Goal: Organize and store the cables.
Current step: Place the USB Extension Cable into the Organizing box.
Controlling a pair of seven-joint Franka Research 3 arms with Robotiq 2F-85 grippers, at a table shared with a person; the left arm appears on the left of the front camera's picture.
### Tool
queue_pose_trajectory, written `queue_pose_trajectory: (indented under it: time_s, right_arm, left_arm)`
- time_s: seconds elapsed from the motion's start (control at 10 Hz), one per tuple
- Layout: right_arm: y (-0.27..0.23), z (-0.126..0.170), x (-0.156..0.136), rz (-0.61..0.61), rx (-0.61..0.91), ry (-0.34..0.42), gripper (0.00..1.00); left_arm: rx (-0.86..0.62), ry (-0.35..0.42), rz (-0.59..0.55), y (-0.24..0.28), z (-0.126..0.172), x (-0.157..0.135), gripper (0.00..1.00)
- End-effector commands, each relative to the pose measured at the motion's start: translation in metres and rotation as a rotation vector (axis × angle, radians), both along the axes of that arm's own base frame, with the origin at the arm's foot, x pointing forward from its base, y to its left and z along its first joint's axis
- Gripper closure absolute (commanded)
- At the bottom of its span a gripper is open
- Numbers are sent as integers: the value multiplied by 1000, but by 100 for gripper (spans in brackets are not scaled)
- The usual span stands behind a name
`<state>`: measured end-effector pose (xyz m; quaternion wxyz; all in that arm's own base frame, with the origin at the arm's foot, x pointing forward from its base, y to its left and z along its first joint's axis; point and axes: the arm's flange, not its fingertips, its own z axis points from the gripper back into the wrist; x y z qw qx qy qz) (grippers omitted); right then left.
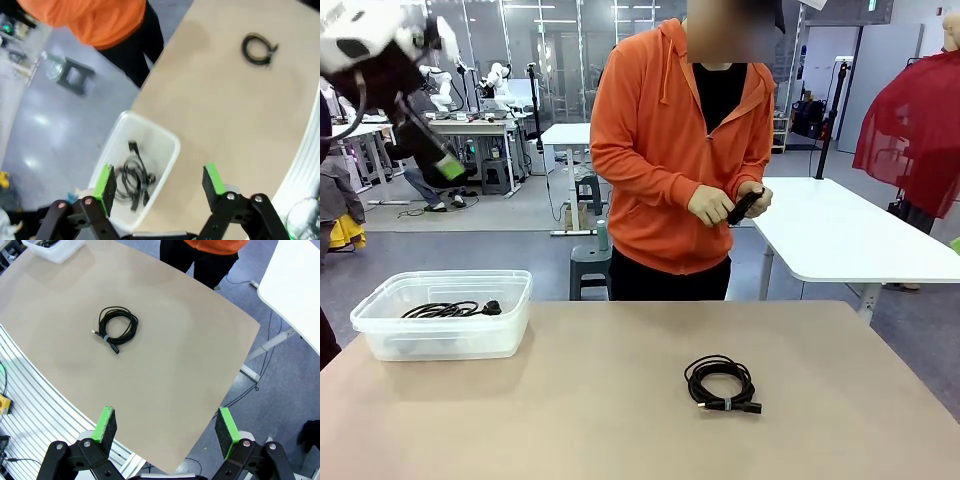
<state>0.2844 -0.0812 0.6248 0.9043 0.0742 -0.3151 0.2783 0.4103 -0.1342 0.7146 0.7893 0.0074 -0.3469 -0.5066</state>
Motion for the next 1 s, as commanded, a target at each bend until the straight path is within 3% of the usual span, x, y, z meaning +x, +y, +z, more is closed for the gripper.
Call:
queue_pose_trajectory:
  time_s: [0.0, 0.4, 0.9]
  right_arm:
    - [-1, -1, -1, 2, -2, -1, 0]
    - [-1, -1, -1, 2, -2, -1, 0]
    - [-1, -1, -1, 2, -2, -1, 0]
  left_arm:
    - [-53, -87, -62, -18, -20, -36, 12]
    - [-41, -183, -168, -30, -15, -103, 12]
    - [-46, -146, -151, -40, -9, -95, 12]
